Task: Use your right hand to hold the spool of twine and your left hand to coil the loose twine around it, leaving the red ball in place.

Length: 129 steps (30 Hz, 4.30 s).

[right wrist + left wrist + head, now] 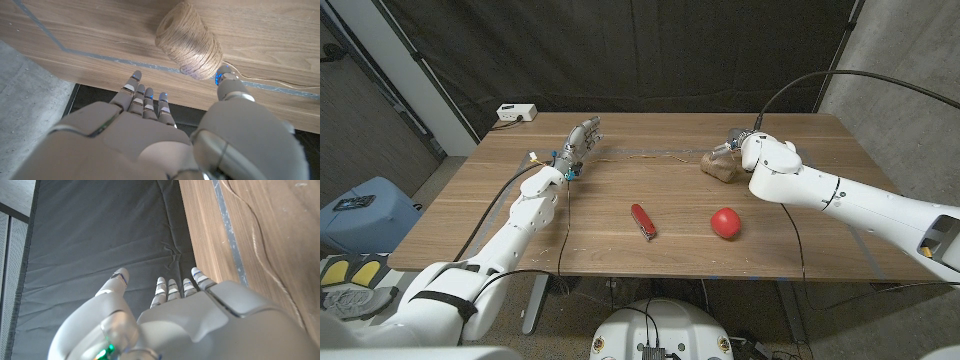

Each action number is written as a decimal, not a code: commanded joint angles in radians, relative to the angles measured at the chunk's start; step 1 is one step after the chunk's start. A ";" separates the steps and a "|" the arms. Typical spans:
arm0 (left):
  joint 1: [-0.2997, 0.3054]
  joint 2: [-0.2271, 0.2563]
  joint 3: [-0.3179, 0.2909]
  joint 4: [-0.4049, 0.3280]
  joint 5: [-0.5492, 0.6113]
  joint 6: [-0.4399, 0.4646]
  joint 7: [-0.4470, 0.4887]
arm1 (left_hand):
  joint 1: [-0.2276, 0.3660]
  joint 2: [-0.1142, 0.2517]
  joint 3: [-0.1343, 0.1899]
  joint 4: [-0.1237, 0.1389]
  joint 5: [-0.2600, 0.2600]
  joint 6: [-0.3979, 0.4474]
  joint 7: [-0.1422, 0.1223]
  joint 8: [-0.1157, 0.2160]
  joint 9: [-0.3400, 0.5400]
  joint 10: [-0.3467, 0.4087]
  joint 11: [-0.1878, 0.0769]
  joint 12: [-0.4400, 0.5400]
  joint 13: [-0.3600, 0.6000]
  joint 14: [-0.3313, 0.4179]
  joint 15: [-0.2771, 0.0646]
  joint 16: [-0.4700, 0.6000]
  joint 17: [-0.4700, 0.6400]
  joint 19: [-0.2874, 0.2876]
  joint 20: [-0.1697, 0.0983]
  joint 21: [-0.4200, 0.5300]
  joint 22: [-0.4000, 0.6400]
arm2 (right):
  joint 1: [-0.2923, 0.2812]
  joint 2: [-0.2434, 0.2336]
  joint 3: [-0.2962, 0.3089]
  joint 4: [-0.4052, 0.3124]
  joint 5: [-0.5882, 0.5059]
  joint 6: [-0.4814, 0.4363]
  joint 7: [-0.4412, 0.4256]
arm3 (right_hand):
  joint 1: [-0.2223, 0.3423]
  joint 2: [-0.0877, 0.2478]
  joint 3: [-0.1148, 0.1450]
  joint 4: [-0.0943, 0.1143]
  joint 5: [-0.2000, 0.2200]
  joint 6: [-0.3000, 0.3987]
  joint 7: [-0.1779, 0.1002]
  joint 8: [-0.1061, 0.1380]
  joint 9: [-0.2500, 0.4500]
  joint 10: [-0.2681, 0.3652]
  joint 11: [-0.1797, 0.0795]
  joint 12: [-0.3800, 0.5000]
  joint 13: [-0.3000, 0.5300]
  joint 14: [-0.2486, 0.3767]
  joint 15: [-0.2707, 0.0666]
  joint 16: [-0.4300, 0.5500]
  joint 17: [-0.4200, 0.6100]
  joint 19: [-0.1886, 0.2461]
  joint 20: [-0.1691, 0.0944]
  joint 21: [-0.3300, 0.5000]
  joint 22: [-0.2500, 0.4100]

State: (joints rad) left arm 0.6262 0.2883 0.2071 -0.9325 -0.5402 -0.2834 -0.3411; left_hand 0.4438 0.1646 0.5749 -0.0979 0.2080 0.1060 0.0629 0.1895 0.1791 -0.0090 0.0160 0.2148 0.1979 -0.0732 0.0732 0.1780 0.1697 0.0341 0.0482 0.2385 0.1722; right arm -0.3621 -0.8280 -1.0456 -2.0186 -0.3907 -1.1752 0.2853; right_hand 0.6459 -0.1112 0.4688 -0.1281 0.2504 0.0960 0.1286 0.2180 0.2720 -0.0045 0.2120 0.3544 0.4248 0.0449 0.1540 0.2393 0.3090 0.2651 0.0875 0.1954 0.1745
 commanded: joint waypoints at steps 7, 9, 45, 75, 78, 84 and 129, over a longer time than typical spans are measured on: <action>-0.084 -0.030 0.020 0.142 0.005 -0.041 -0.055 | 0.007 0.010 0.000 -0.007 0.005 0.008 -0.003 -0.001 0.004 -0.001 0.010 0.000 0.002 0.005 0.005 0.004 0.003 0.007 0.001 -0.005 0.004 | 0.040 0.040 -0.055 0.054 -0.001 -0.020 0.003 | 0.000 0.012 0.001 -0.003 -0.003 -0.010 0.079 -0.001 0.006 -0.015 0.006 -0.004 0.010 -0.014 0.014 -0.007 0.006 -0.007 0.011 -0.005 0.004; -0.095 -0.035 0.024 0.160 0.005 -0.046 -0.061 | 0.007 0.010 0.000 -0.007 0.005 0.009 -0.003 -0.001 0.004 0.000 0.010 0.001 0.002 0.004 0.004 0.004 0.003 0.007 0.001 -0.005 0.004 | 0.038 0.041 -0.052 0.052 -0.004 -0.018 -0.006 | 0.000 0.013 0.001 -0.003 -0.003 -0.010 0.079 -0.001 0.006 -0.016 0.006 -0.004 0.011 -0.014 0.016 -0.007 0.006 -0.007 0.014 -0.004 0.003; -0.117 -0.043 0.033 0.175 -0.007 -0.059 -0.086 | 0.010 0.012 -0.002 -0.011 0.007 0.014 0.000 -0.001 0.004 0.002 0.011 0.001 0.002 0.005 0.004 0.004 0.003 0.012 0.000 -0.015 0.004 | 0.079 0.089 -0.134 0.061 0.037 -0.093 0.015 | 0.010 0.027 0.005 -0.017 -0.003 -0.012 0.081 -0.002 0.010 -0.026 0.007 0.007 0.033 -0.022 0.043 -0.008 0.016 -0.014 0.042 0.000 0.003; -0.059 -0.015 0.015 0.078 -0.012 -0.018 -0.054 | 0.013 0.012 -0.003 -0.014 0.009 0.019 -0.001 0.000 0.004 0.002 0.008 0.000 0.002 0.006 0.003 0.004 0.003 0.015 -0.001 -0.021 0.004 | 0.077 0.095 -0.149 0.144 0.005 -0.006 -0.005 | 0.021 0.031 0.007 -0.028 -0.007 -0.006 0.080 0.001 0.016 -0.016 0.007 0.026 0.054 0.004 0.022 0.003 0.026 0.003 0.028 0.009 0.003; -0.063 -0.015 0.015 0.084 -0.011 -0.017 -0.057 | 0.014 0.012 -0.003 -0.015 0.009 0.020 -0.001 0.000 0.004 0.002 0.009 0.000 0.002 0.007 0.003 0.004 0.003 0.016 -0.001 -0.022 0.004 | 0.075 0.094 -0.151 0.148 -0.006 -0.006 -0.005 | 0.023 0.032 0.007 -0.028 -0.007 -0.001 0.080 0.003 0.017 -0.010 0.006 0.031 0.057 0.007 0.020 0.004 0.027 0.006 0.027 0.010 0.003; -0.079 -0.022 0.018 0.113 -0.010 -0.025 -0.069 | 0.014 0.012 -0.003 -0.015 0.010 0.026 0.000 0.002 0.004 0.002 0.009 0.000 0.002 0.007 0.003 0.004 0.003 0.017 -0.001 -0.022 0.004 | 0.072 0.080 -0.153 0.142 -0.020 -0.007 0.008 | 0.030 0.031 0.008 -0.032 -0.009 0.012 0.080 0.009 0.020 0.007 0.006 0.044 0.065 0.019 0.012 0.008 0.029 0.015 0.021 0.013 0.004; -0.052 -0.027 0.012 0.094 -0.021 -0.002 -0.066 | 0.017 0.015 -0.006 -0.014 0.011 0.068 0.015 0.009 0.006 0.002 0.018 0.000 0.003 0.010 0.007 0.005 0.003 0.023 0.005 -0.030 0.005 | 0.113 0.114 -0.251 0.200 -0.131 -0.030 0.062 | 0.080 0.020 0.010 -0.039 -0.031 0.153 0.075 0.057 0.045 0.189 -0.020 0.176 0.126 0.136 -0.030 0.045 0.062 0.088 0.020 0.027 0.006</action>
State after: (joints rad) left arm 0.5630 0.2641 0.2255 -0.8330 -0.5543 -0.2907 -0.4088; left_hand 0.4529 0.1737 0.5695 -0.1117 0.2157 0.1639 0.0744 0.1896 0.1790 -0.0054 0.0270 0.2148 0.1975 -0.0678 0.0787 0.1780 0.1695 0.0501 0.0537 0.2130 0.1747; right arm -0.2684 -0.7295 -1.2665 -1.8396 -0.4891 -1.2048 0.3305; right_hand 0.7136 -0.0942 0.4774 -0.1642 0.2194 0.2319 0.1379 0.2664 0.3136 0.1731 0.1890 0.5218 0.5449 0.1652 0.1234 0.2781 0.3645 0.3407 0.1089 0.2157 0.1744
